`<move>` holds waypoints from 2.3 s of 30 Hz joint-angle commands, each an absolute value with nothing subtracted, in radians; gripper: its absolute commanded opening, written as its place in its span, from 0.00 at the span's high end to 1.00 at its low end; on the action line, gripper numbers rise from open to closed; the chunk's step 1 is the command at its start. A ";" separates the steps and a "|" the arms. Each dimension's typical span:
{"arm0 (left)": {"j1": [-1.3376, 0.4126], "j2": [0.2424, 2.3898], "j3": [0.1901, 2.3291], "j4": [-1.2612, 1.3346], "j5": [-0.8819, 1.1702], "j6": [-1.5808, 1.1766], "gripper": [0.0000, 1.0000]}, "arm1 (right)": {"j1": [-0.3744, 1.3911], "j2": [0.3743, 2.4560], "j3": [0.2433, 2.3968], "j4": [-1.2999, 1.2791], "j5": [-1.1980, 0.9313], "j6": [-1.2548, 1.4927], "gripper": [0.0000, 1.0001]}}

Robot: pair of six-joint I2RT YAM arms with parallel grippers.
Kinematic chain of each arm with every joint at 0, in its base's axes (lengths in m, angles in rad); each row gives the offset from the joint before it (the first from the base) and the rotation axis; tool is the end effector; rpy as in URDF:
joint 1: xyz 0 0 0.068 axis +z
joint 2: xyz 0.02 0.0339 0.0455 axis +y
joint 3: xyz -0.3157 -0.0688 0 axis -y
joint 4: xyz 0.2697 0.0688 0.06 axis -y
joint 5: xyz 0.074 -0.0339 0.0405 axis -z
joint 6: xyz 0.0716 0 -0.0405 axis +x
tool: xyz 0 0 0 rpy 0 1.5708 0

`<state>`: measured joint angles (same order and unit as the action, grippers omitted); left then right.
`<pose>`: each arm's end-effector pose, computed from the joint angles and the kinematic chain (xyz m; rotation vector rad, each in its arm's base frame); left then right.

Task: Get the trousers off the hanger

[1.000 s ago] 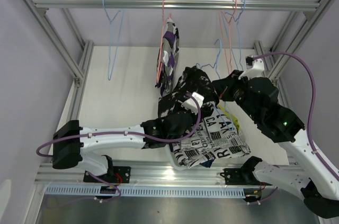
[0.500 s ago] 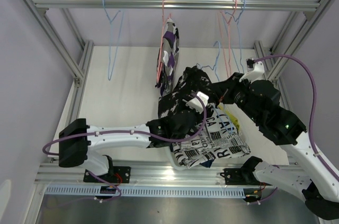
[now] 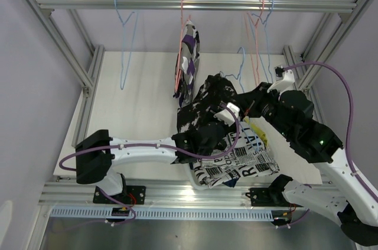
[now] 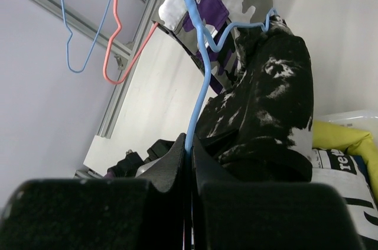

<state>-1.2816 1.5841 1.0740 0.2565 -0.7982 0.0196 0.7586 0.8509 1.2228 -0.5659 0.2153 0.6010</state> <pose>0.1657 -0.3773 0.3187 0.5758 1.6533 -0.1931 0.1430 0.1145 0.4770 0.0181 1.8296 0.7893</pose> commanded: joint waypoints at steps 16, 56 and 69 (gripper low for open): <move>-1.253 1.504 1.157 0.338 -0.859 0.026 0.99 | 0.772 0.736 1.082 -0.463 0.219 0.652 1.00; -1.341 0.884 1.327 -0.043 -0.736 -0.069 0.99 | 0.769 0.871 0.854 -0.304 0.288 0.663 1.00; -1.341 0.847 1.364 -0.098 -0.713 -0.095 0.99 | 0.749 0.885 0.812 -0.299 0.305 0.653 1.00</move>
